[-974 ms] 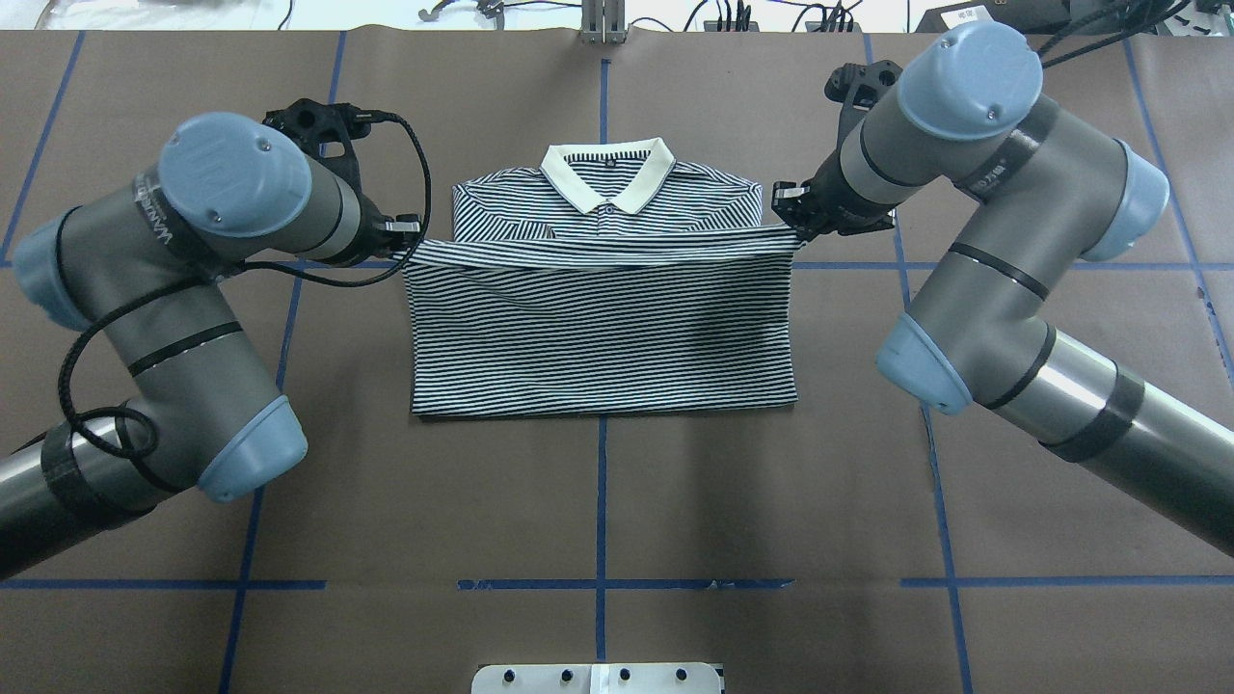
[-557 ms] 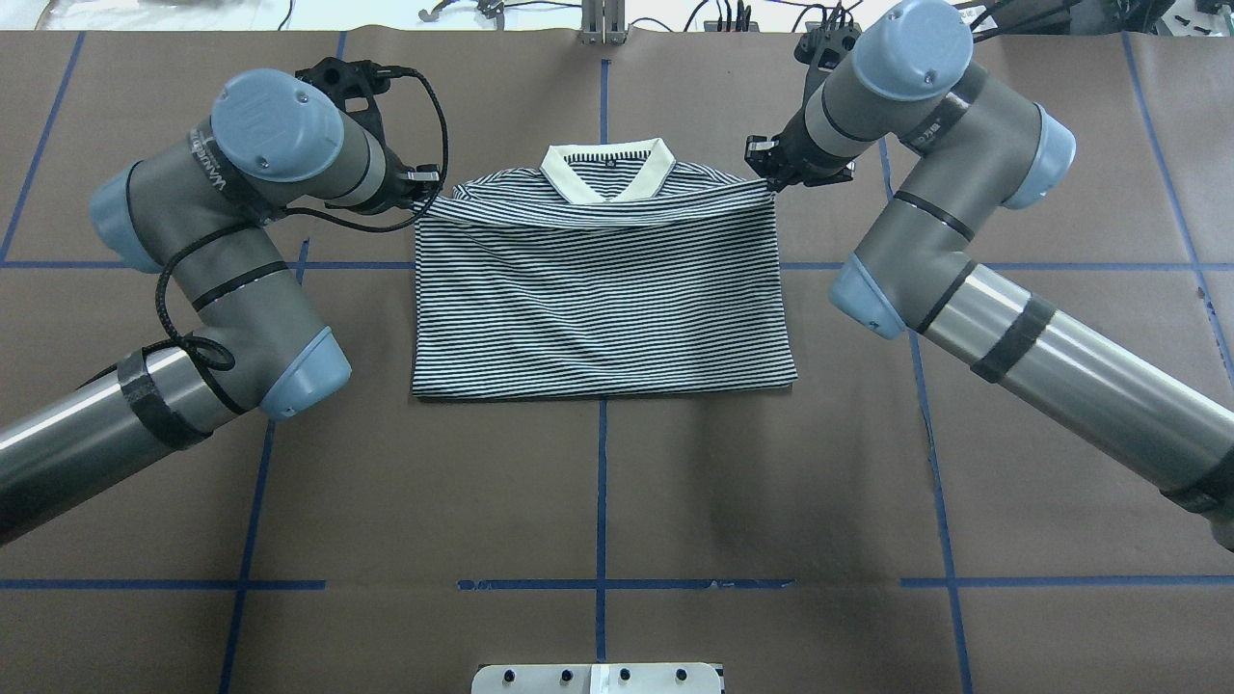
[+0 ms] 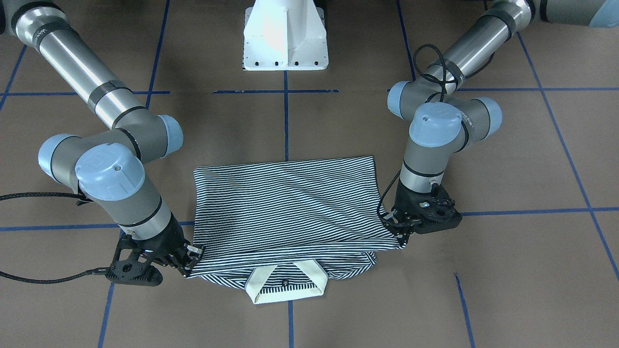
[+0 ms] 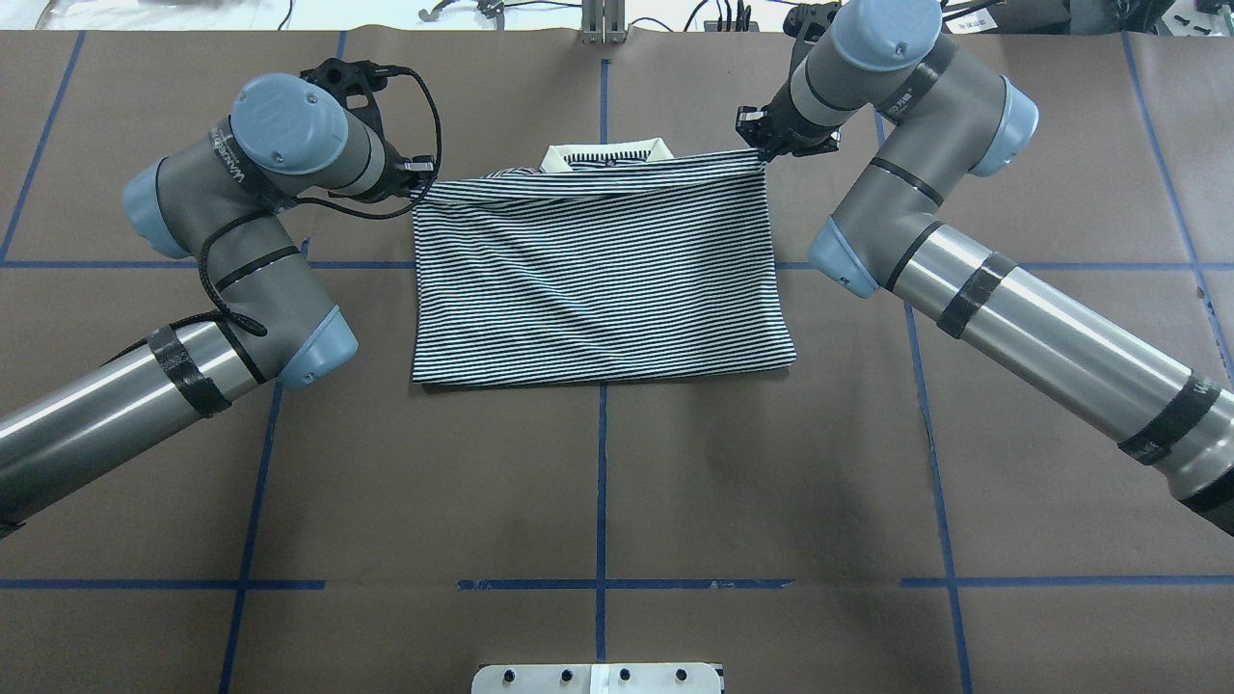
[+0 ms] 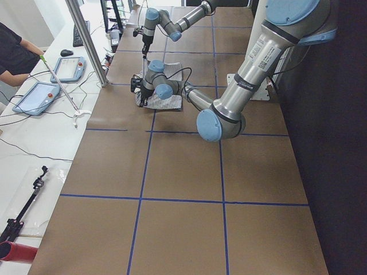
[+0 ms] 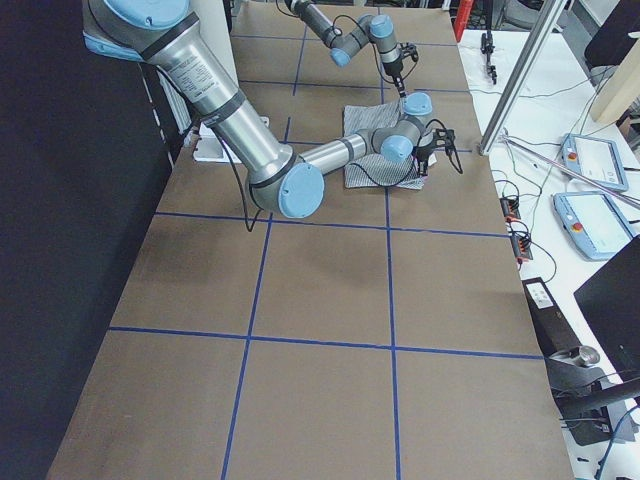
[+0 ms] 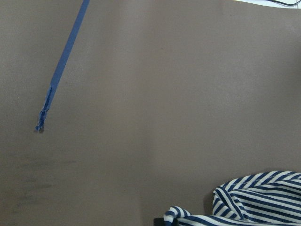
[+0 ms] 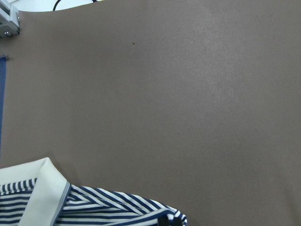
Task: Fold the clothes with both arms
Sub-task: 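Release the hem near the collar and raise both grippers, then lower the right gripper to the folded shirt's side edge and grasp it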
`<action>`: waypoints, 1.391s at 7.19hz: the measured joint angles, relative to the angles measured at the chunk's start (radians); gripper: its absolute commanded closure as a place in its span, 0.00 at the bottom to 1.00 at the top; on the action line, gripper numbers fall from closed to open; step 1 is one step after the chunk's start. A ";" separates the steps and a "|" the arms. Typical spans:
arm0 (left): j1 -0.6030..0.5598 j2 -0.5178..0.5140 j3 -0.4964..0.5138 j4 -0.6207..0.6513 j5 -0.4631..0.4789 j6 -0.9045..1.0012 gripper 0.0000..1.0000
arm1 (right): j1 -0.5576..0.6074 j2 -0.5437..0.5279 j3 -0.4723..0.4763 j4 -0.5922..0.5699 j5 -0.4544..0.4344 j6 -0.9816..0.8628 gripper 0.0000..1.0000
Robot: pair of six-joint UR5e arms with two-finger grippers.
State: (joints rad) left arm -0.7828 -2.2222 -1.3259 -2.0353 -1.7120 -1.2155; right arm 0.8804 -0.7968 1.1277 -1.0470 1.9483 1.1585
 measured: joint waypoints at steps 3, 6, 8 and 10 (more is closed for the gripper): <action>-0.001 -0.023 0.009 -0.003 0.000 0.001 1.00 | -0.001 0.007 -0.002 0.007 0.000 0.001 1.00; -0.001 -0.034 0.010 -0.003 0.000 -0.007 0.00 | -0.005 -0.005 -0.002 0.060 0.002 0.003 0.00; -0.001 -0.038 0.011 -0.003 0.001 -0.008 0.00 | -0.005 -0.011 -0.002 0.066 0.005 0.005 0.00; -0.002 -0.039 0.010 -0.002 0.002 -0.001 0.00 | -0.001 -0.012 0.003 0.067 0.017 0.008 0.00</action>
State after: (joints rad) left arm -0.7848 -2.2609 -1.3160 -2.0373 -1.7104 -1.2161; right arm 0.8794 -0.8091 1.1304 -0.9803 1.9652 1.1669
